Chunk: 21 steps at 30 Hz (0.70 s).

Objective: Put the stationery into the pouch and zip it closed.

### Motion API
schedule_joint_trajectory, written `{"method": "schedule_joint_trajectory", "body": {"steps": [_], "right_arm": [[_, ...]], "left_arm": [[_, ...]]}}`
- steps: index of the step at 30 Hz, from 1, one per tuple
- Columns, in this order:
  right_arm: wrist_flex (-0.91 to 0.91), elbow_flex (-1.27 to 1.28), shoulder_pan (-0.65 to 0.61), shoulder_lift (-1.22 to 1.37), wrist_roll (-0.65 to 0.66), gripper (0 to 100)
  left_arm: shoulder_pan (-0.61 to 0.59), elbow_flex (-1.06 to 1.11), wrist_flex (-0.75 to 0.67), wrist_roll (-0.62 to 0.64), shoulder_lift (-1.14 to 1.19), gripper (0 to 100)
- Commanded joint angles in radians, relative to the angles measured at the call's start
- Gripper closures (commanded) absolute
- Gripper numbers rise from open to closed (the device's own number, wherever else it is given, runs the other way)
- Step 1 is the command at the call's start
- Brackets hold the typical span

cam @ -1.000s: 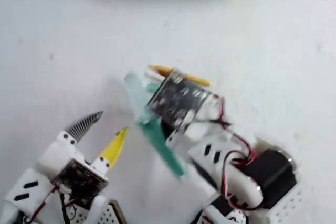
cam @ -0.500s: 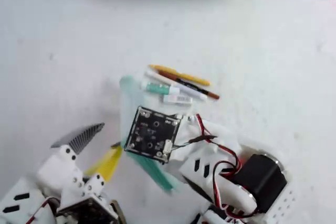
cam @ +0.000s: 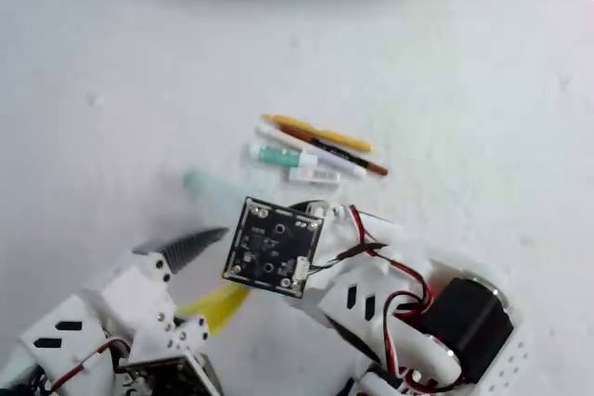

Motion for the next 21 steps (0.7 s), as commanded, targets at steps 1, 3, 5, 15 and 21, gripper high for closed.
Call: {"method": "schedule_joint_trajectory", "body": {"steps": [1,3,5,15,21], "right_arm": [[-0.038,-0.021,-0.021,0.007,0.008,98.1],[-0.044,-0.021,-0.018,0.007,0.008,98.1],[-0.044,-0.023,-0.018,0.005,0.008,98.1],[-0.165,-0.023,0.199,0.004,0.003,98.1],[-0.220,-0.021,0.265,0.013,-0.003,98.1]], "left_arm": [[0.093,0.026,-0.012,0.068,-0.001,75],[0.102,0.072,-0.029,0.081,-0.002,75],[0.102,0.140,-0.066,0.087,-0.007,75],[0.033,0.192,-0.120,0.183,-0.008,75],[-0.031,0.299,-0.308,0.281,-0.008,78]]}}
